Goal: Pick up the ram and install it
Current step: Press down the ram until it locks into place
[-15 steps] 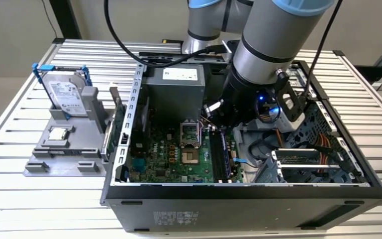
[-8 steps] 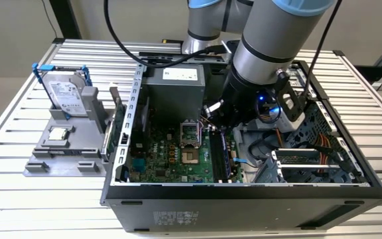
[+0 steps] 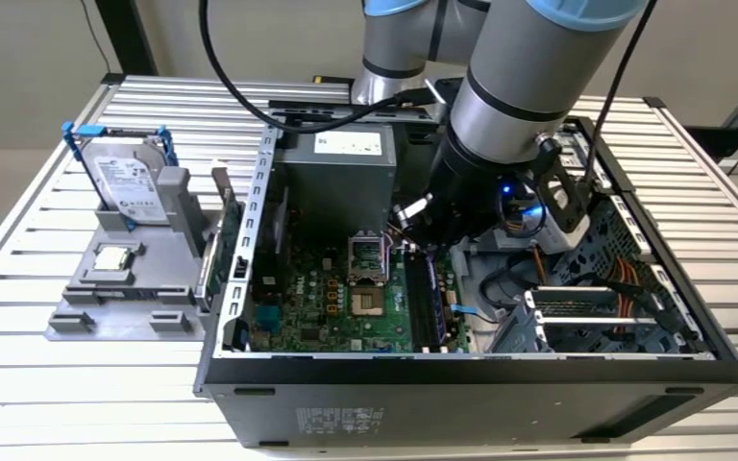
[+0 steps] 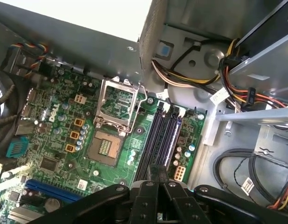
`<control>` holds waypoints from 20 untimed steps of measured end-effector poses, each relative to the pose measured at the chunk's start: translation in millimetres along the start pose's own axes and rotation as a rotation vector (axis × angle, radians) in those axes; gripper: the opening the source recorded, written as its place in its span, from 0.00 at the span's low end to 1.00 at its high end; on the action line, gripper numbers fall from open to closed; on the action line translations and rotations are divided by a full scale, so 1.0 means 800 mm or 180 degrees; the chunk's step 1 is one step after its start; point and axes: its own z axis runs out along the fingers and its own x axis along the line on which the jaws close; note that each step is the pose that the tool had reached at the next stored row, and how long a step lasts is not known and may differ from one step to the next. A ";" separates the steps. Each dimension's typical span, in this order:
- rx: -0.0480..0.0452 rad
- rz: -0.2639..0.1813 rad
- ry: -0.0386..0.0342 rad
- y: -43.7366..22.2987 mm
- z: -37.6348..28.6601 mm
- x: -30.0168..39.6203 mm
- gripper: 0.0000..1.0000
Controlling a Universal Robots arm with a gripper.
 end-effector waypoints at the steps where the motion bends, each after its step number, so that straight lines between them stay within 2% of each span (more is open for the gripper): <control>1: 0.0001 -0.0021 0.0002 0.0000 0.0000 0.0000 0.00; 11: 0.0009 -0.0308 0.0035 0.0001 0.0004 -0.0001 0.00; 18: 0.0009 -0.0335 0.0038 0.0001 0.0005 -0.0001 0.00; 20: 0.0009 -0.0384 0.0042 0.0001 0.0007 -0.0001 0.00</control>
